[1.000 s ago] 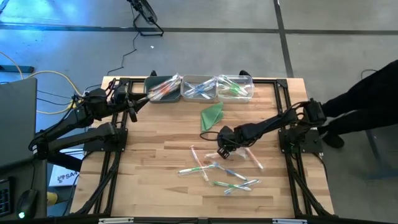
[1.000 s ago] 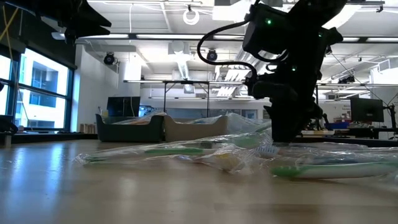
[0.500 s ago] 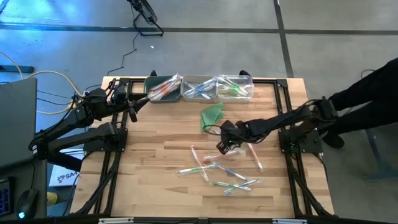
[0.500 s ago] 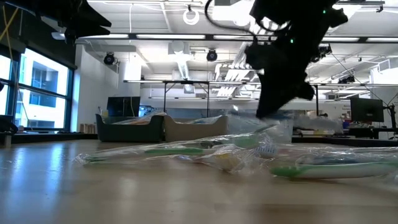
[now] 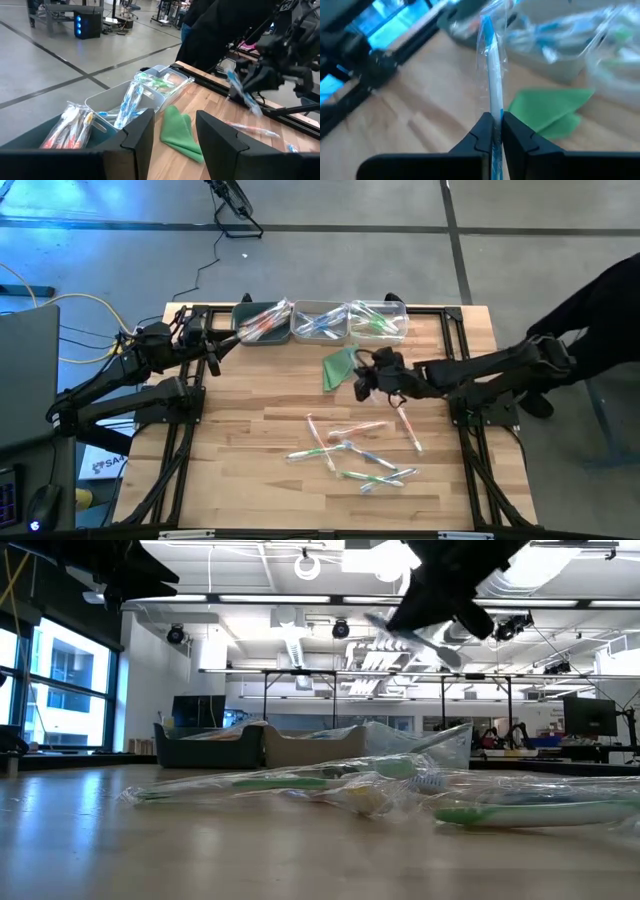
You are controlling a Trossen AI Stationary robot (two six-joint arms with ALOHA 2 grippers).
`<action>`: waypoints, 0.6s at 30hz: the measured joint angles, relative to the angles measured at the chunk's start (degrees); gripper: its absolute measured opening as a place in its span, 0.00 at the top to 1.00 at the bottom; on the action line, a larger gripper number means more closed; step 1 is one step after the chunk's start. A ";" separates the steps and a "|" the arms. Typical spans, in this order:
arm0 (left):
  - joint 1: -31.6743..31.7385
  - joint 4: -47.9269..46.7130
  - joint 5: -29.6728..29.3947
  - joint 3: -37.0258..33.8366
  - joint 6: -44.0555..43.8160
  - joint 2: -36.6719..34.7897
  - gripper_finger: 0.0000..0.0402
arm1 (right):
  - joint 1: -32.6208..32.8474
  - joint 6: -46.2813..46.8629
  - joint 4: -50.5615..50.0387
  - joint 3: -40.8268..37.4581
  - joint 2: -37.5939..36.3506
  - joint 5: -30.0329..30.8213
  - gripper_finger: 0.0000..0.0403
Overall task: Pick & Place Toothbrushes
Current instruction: Put the blue toothbrush into the gray bin
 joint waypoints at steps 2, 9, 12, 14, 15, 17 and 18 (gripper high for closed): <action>0.00 0.01 0.02 0.00 0.00 -0.01 0.64 | -0.01 -1.62 2.02 -0.12 -0.63 2.30 0.96; 0.00 -0.44 0.02 0.00 0.00 0.00 0.64 | -1.81 -8.64 12.04 -0.02 0.10 4.60 0.96; 0.01 -0.37 0.02 0.00 0.00 0.00 0.64 | -3.96 -10.44 13.65 -0.04 0.38 3.24 0.96; 0.02 -0.39 0.02 0.00 -0.01 0.00 0.64 | -5.74 -11.57 15.23 -0.04 0.47 1.70 0.96; 0.00 -0.39 0.00 0.00 0.00 0.00 0.64 | -6.64 -11.95 16.27 -0.04 0.63 1.10 0.96; 0.00 -0.39 0.00 0.00 0.00 0.00 0.64 | -8.78 -13.72 17.97 -0.04 0.72 -0.85 0.96; 0.00 -0.39 0.00 0.00 0.00 0.00 0.64 | -9.79 -14.94 19.08 -0.04 0.80 -2.05 0.96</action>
